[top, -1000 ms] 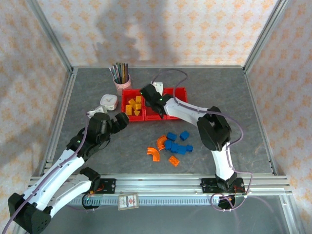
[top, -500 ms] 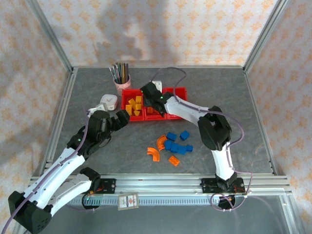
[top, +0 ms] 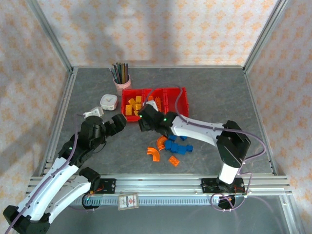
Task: Sort the legos into containers by color
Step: Pick up the lego from the bottom-center of the table.
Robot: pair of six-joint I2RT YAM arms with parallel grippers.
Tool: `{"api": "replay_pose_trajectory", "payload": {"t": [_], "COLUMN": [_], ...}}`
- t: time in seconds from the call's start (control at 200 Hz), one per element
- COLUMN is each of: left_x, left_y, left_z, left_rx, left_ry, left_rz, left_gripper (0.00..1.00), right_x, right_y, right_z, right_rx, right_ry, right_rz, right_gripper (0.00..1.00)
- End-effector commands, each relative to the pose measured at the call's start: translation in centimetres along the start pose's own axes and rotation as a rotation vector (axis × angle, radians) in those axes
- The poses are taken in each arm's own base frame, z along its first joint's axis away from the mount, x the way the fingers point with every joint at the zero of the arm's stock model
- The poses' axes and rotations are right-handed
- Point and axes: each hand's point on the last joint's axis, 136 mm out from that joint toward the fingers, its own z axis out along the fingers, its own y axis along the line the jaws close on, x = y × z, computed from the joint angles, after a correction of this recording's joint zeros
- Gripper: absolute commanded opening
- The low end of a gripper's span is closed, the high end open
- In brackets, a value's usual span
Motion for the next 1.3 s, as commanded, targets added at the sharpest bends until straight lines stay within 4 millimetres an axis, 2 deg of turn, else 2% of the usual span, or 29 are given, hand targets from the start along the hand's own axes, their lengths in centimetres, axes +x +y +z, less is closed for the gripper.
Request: {"api": "replay_pose_trajectory", "payload": {"t": [0.0,0.305,0.501,0.776,0.976,1.156,1.291], "left_x": [1.5,2.3,2.8,3.2,3.1,3.0,3.0], "left_y": [1.4,2.4,2.9,2.7,2.7,2.7,2.7], "left_z": [-0.1,-0.9,-1.1,-1.1,-1.3,-1.3,-1.3], "left_rx": [-0.032,-0.029,-0.029,-0.002,-0.004,-0.004,-0.006], "left_ry": [0.049,0.053,0.054,0.065,0.061,0.057,0.056], "left_rz": [-0.004,-0.061,-0.091,-0.117,-0.119,-0.118,-0.119], "left_gripper": [1.00,0.99,0.99,0.99,0.99,0.99,0.99], "right_x": [2.4,9.4,12.4,13.3,14.1,14.4,14.8], "right_y": [1.2,4.6,5.4,4.9,4.7,3.9,3.1], "right_z": [-1.5,-1.8,-1.3,0.2,1.6,2.7,3.1], "right_rx": [-0.031,-0.101,-0.123,-0.087,-0.062,-0.045,-0.028], "right_ry": [0.026,0.139,0.206,0.233,0.270,0.298,0.317], "right_rz": [-0.069,-0.232,-0.358,-0.492,-0.564,-0.574,-0.575], "right_gripper": [0.80,0.75,0.74,0.79,0.78,0.74,0.64]}}
